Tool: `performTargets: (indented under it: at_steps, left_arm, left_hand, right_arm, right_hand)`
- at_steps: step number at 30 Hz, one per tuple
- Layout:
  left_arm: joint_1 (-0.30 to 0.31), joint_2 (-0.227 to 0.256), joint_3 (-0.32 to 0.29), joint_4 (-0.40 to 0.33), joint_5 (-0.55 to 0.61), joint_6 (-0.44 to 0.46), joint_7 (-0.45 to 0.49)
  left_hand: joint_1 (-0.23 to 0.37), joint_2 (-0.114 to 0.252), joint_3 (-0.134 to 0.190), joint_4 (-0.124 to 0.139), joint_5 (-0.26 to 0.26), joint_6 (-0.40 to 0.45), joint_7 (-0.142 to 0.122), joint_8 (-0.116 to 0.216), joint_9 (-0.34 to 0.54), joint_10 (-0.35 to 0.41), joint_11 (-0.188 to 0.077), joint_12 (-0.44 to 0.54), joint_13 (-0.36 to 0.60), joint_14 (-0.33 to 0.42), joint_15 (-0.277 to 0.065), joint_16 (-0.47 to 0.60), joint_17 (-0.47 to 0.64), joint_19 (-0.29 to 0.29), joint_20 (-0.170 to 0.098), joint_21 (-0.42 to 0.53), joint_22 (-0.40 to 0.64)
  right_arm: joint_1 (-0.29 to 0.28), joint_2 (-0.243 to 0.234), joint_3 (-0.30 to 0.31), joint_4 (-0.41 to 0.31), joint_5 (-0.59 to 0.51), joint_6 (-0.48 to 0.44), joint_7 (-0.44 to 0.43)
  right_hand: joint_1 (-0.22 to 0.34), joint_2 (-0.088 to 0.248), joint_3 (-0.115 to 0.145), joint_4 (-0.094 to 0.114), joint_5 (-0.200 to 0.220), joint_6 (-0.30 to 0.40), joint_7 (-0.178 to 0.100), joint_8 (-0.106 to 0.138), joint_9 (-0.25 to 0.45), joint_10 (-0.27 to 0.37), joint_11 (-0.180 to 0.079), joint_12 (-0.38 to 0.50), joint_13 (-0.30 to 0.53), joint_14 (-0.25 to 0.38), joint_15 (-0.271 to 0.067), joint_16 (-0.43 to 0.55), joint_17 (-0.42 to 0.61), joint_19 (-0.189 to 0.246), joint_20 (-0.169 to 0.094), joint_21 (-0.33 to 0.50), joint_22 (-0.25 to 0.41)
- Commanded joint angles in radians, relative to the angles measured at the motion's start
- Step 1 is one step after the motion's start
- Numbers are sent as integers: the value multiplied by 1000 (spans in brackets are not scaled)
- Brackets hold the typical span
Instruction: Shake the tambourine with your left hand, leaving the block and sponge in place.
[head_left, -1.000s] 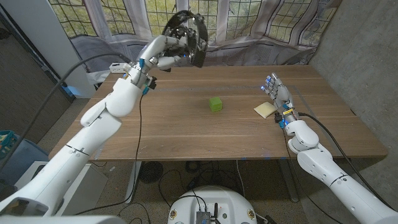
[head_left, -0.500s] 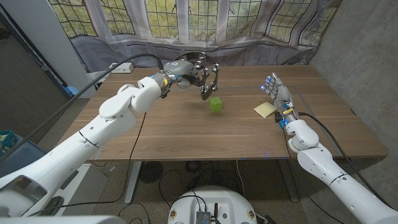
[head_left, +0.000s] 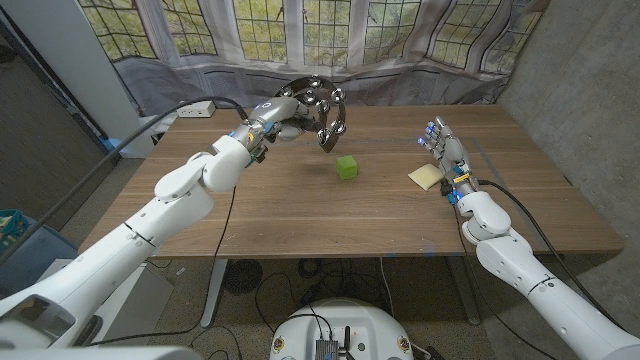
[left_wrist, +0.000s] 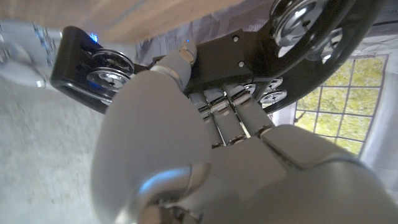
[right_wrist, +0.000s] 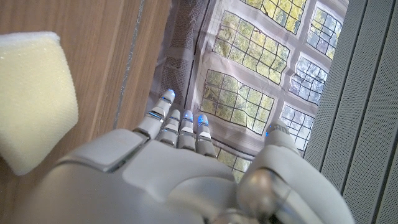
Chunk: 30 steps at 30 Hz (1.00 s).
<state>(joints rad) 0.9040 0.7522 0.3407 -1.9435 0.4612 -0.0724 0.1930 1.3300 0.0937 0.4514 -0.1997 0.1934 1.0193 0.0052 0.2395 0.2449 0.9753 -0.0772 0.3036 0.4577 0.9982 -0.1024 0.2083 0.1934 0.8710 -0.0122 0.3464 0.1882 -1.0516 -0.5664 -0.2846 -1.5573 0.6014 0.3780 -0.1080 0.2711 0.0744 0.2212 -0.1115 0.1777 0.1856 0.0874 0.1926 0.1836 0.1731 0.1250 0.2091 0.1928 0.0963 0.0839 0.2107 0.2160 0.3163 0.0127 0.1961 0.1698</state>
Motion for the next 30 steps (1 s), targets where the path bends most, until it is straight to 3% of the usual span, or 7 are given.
performTargets:
  at_steps: [1, 6, 11, 15, 22, 25, 30]
  left_arm:
    - [104, -98, -183, 146, -377, -484, 357]
    - [154, -155, -266, 183, -538, -603, 335]
    - [192, -249, -334, 230, -698, -720, 318]
    - [195, -342, -357, 311, -939, -853, 255]
    - [194, -450, -360, 361, -1239, -891, 145]
    - [194, -474, -366, 371, -1272, -885, 123]
    - [192, -490, -382, 380, -1219, -877, 121]
  left_hand:
    - [-25, 46, 26, 31, 5, 9, -7, 4, 3, 22, -14, 7, 7, 57, -53, 10, 5, 2, 0, 8, 4]
    - [-26, 45, 25, 32, 5, 10, -7, 4, 3, 24, -16, 8, 9, 58, -56, 10, 5, 5, -2, 10, 4]
    - [-28, 45, 24, 33, 5, 12, -8, 5, 3, 26, -17, 8, 11, 59, -54, 10, 4, 7, -3, 12, 4]
    - [-29, 44, 23, 34, 5, 13, -10, 5, 3, 27, -18, 8, 12, 63, -57, 12, 4, 10, -6, 13, 4]
    - [-32, 45, 19, 36, 4, 10, -13, 4, 3, 25, -20, 6, 15, 65, -67, 14, 6, 11, -12, 15, 4]
    - [-33, 46, 20, 37, 5, 9, -14, 3, 3, 23, -20, 5, 16, 64, -65, 12, 4, 11, -13, 16, 4]
    - [-34, 47, 20, 37, 6, 8, -15, 3, 3, 22, -21, 3, 18, 64, -69, 12, 4, 11, -14, 17, 4]
  right_arm:
    - [18, 6, -8, 19, 2, -3, 10]
    - [32, 10, -14, 34, 2, 0, 20]
    - [46, 15, -20, 47, 4, 0, 29]
    - [55, 17, -26, 56, 3, -2, 36]
    - [58, 13, -28, 52, 1, -10, 33]
    - [57, 11, -28, 46, 2, -18, 28]
    - [55, 10, -29, 41, -1, -20, 23]
  right_hand:
    - [-8, -2, 2, -5, 2, 6, 6, -1, 2, 9, 4, -3, 4, 8, -2, -3, 3, 8, 2, -2, 2]
    - [-8, -2, 2, -6, 2, 6, 6, -1, 2, 9, 4, -3, 4, 9, -2, -3, 3, 8, 2, -2, 2]
    - [-8, -3, 2, -6, 2, 6, 6, -1, 2, 9, 4, -3, 4, 9, -1, -3, 2, 8, 2, -1, 2]
    - [-8, -2, 2, -6, 2, 6, 6, -1, 2, 9, 5, -3, 4, 10, -1, -3, 3, 8, 2, -1, 2]
    - [-8, -2, 2, -7, 2, 6, 7, -1, 2, 10, 5, -3, 4, 9, -1, -3, 2, 8, 2, -2, 2]
    - [-8, -3, 2, -7, 2, 5, 6, -1, 2, 10, 4, -3, 4, 9, 0, -3, 2, 8, 2, -2, 2]
    - [-9, -3, 2, -7, 2, 6, 6, -1, 2, 10, 4, -3, 4, 10, 0, -3, 2, 8, 2, -2, 2]
